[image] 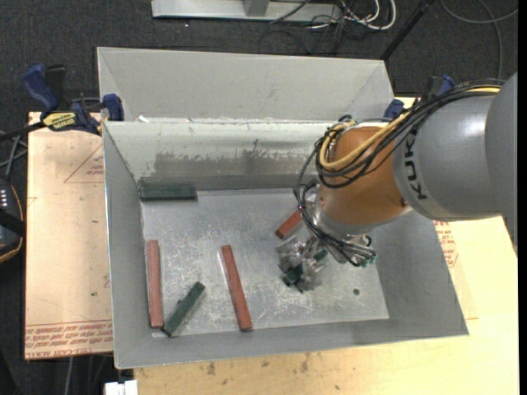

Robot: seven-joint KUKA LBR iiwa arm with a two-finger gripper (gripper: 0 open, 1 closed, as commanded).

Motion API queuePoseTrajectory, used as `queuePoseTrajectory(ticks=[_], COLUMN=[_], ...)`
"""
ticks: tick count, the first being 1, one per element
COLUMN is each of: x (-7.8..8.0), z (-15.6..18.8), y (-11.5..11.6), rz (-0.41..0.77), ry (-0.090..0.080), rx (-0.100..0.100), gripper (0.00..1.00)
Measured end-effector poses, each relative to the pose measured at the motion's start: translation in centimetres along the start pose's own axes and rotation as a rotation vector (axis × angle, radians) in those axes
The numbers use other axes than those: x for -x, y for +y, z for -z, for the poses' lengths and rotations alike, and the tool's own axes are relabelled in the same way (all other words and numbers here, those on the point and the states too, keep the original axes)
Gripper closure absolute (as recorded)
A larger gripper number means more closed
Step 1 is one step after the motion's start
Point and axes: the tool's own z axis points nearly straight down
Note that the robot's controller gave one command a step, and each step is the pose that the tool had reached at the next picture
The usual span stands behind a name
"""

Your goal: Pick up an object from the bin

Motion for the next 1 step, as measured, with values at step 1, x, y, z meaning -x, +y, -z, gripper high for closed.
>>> queuePoseTrajectory(ticks=[1], x=[0.81], z=[18.26], y=[0.44], rz=[-0.005], ry=[-0.009], rx=[-0.007], gripper=[1.0])
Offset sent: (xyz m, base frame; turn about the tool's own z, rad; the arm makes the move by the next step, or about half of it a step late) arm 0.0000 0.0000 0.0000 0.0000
